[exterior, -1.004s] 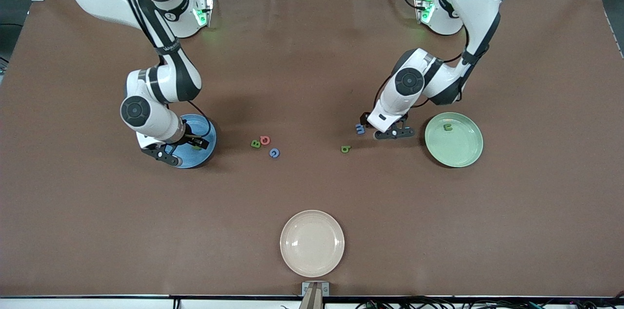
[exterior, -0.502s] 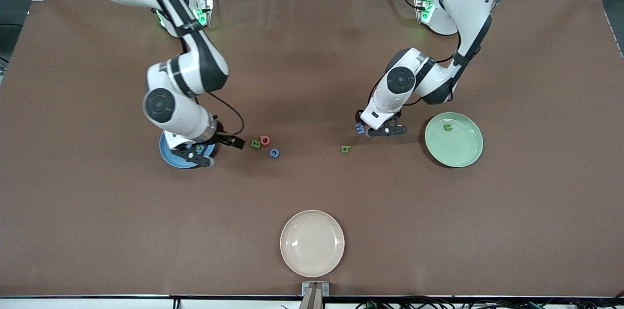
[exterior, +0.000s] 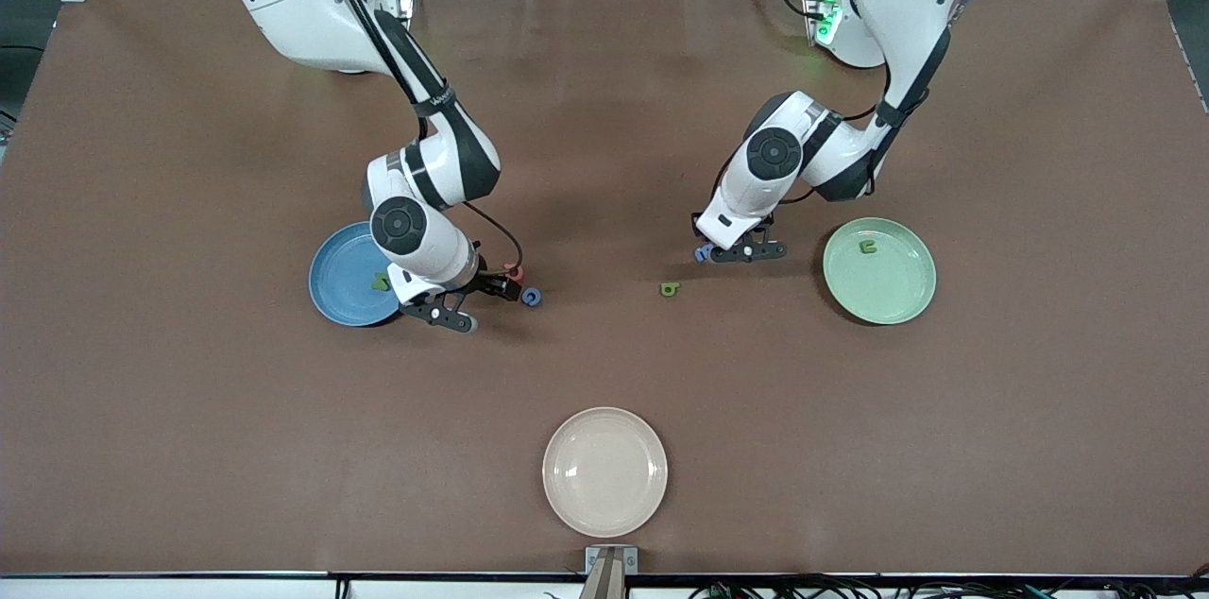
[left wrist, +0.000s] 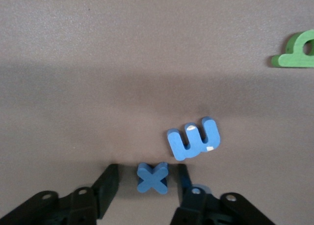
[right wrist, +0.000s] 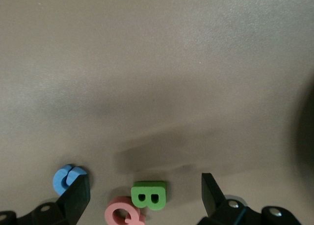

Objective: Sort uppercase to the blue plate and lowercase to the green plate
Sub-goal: 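Carry the x to the green plate while the right gripper carries the B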

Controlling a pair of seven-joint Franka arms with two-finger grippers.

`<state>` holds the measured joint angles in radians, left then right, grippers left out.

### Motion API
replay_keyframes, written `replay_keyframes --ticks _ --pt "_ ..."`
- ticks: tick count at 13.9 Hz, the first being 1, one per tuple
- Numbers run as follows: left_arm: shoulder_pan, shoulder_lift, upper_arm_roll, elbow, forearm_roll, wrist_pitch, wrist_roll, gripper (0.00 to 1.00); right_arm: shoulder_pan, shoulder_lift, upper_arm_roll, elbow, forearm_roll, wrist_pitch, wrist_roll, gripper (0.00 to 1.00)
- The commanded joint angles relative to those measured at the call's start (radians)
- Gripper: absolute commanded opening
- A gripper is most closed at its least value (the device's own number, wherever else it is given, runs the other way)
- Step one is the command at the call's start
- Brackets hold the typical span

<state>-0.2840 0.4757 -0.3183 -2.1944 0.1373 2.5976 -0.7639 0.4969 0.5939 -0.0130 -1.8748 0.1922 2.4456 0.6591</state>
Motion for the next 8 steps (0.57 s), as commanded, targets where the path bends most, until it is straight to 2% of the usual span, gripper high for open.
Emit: replay_keyframes --ticks 1,3,6,8 --pt "-0.004 0.011 0.005 -0.005 0.015 0.009 -0.021 0.39 0.028 0.013 -0.01 0.0 -0.011 0.024 0.002 0.97" --pt "-0.004 0.011 0.005 -0.005 0.015 0.009 -0.021 0.28 0.048 0.021 -0.015 -0.006 -0.013 0.032 0.028 0.97" --pt "-0.004 0.011 0.007 -0.005 0.015 0.009 -0.021 0.2 0.058 0.02 -0.015 -0.039 -0.014 0.042 0.031 0.95" --pt "0.0 0.006 0.007 -0.005 0.015 0.007 -0.021 0.16 0.058 0.02 -0.018 -0.049 -0.016 0.042 0.031 0.85"
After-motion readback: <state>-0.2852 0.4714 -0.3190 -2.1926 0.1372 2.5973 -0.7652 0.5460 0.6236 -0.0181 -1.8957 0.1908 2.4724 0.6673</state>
